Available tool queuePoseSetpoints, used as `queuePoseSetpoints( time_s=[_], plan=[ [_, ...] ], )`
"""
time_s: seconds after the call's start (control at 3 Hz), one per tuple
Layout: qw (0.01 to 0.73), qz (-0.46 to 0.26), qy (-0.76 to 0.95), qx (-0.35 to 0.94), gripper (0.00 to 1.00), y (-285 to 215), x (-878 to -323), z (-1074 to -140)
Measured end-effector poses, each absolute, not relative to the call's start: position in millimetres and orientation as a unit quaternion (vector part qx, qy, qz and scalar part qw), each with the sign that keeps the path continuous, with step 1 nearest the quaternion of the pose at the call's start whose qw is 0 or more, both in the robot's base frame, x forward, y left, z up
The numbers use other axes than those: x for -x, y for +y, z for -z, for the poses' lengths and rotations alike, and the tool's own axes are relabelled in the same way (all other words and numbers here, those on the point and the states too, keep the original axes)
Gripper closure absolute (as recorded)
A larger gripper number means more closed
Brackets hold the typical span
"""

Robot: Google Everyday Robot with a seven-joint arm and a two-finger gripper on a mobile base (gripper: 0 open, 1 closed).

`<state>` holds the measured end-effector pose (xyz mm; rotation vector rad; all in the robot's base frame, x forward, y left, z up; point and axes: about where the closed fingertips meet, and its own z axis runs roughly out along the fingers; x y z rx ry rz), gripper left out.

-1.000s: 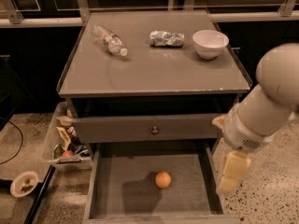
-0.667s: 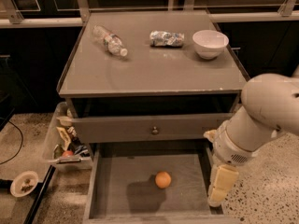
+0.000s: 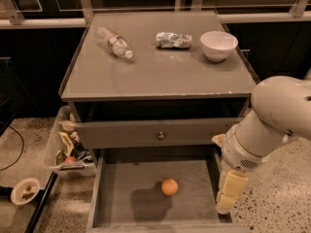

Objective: Pick orange from middle drawer and place on counter

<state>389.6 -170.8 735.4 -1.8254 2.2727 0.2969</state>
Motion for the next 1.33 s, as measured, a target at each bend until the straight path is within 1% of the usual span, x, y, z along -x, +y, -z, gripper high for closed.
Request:
queuePoseSetpoints(
  time_s=[0.33, 0.67, 1.0, 1.33],
  plan=[
    [0.106, -0.123, 0.77, 0.617, 0.0, -165, -393, -687],
    [0.13, -0.137, 0.757, 0.626, 0.0, -157, -408, -615],
    [0.17, -0.134, 0.748, 0.628, 0.0, -154, -428, -565],
    [0.181, -0.176, 0.749, 0.613, 0.0, -150, -416, -502]
  ],
)
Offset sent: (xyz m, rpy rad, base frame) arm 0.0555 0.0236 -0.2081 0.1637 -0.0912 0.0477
